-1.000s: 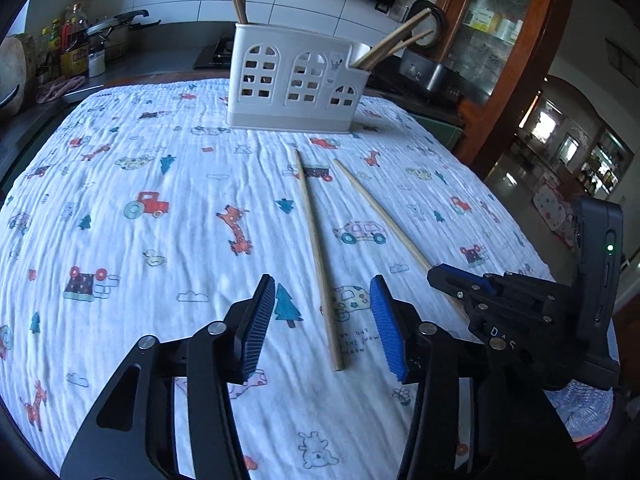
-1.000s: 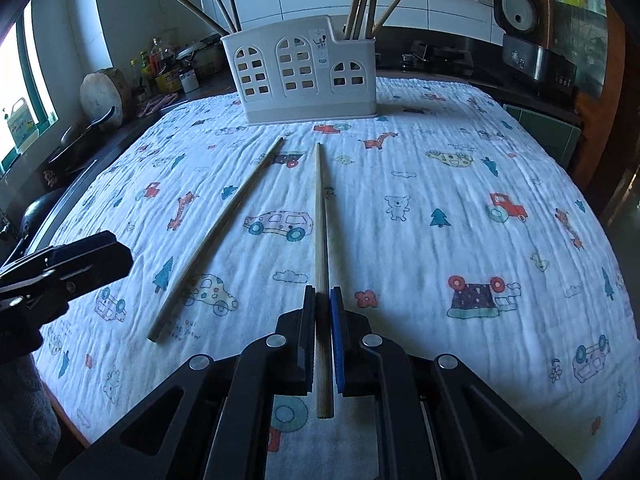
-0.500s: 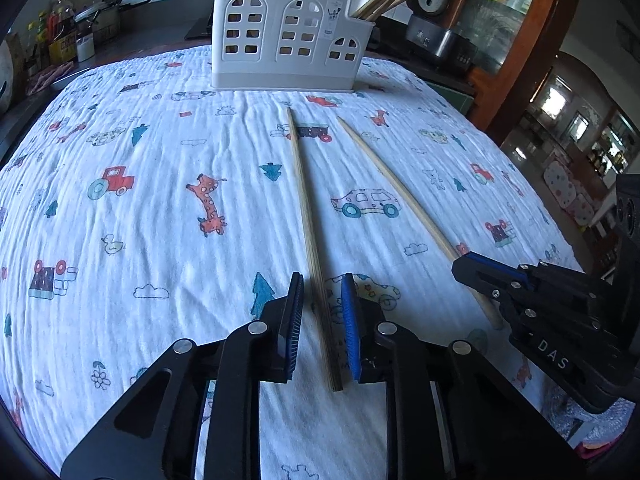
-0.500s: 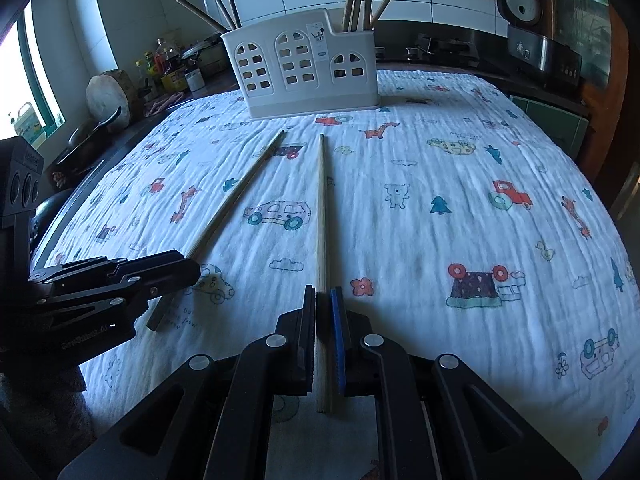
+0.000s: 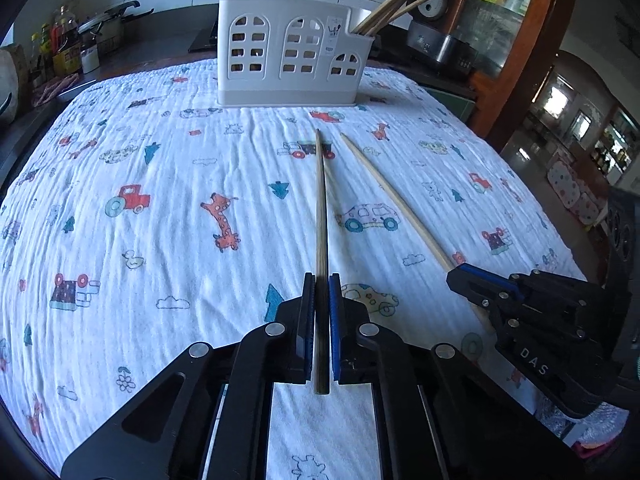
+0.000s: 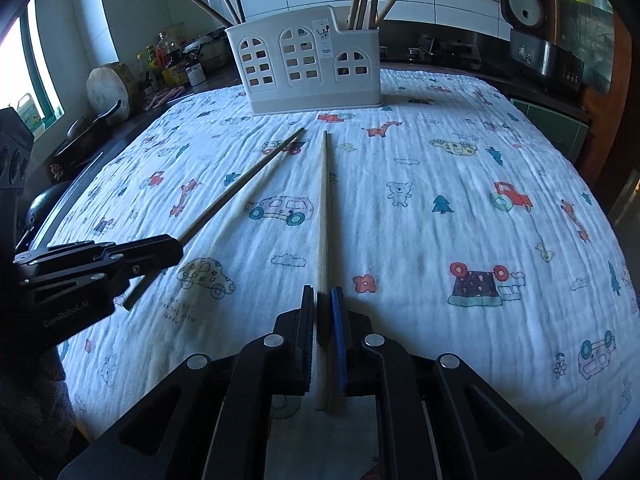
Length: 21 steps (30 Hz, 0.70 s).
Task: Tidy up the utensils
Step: 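Close the left tool on a loose wooden chopstick on the cloth, then lift the left tool's chopstick over the holder while the right tool carries its own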
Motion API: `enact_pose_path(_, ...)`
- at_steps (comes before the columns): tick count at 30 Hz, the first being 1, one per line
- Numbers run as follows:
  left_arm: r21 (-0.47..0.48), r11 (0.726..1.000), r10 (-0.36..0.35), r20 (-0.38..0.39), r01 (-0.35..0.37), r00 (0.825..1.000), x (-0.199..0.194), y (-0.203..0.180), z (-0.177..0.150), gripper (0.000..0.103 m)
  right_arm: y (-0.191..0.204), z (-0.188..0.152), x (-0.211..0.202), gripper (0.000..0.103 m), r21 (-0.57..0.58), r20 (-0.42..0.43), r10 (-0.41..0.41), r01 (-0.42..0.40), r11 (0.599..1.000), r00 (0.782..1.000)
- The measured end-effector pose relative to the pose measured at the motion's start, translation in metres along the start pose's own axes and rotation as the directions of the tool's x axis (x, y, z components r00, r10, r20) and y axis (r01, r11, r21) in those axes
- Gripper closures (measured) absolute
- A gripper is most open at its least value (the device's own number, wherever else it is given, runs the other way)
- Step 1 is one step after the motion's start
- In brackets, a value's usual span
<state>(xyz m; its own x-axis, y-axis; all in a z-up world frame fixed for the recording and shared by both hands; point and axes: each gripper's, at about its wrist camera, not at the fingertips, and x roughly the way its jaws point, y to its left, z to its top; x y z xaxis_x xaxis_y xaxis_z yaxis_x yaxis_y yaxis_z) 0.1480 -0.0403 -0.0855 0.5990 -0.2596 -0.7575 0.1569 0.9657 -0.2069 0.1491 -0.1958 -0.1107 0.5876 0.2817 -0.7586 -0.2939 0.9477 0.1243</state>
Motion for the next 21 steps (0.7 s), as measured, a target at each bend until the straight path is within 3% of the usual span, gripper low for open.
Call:
enact_pose_path(7, 0.013, 1.0, -0.008, 0.089, 0.007, 0.996, -0.036, 0.005, 0.02, 0.098, 0.0, 0.014, -0.023, 0.096, -0.014, 0.069, -0.009, 0.01, 1.0, 0.998)
enact_pose_path(15, 0.035, 0.999, -0.013, 0.18, 0.007, 0.984, -0.065, 0.009, 0.054, 0.098, 0.002, 0.059, -0.06, 0.096, -0.064, 0.19, 0.0, 0.012, 0.998, 0.982)
enact_pose_path(21, 0.054, 0.999, -0.016, 0.224, 0.004, 0.974, -0.074, 0.011, 0.079, 0.098, 0.005, 0.091, -0.066, 0.096, -0.099, 0.237, 0.015, 0.008, 0.995, 0.971)
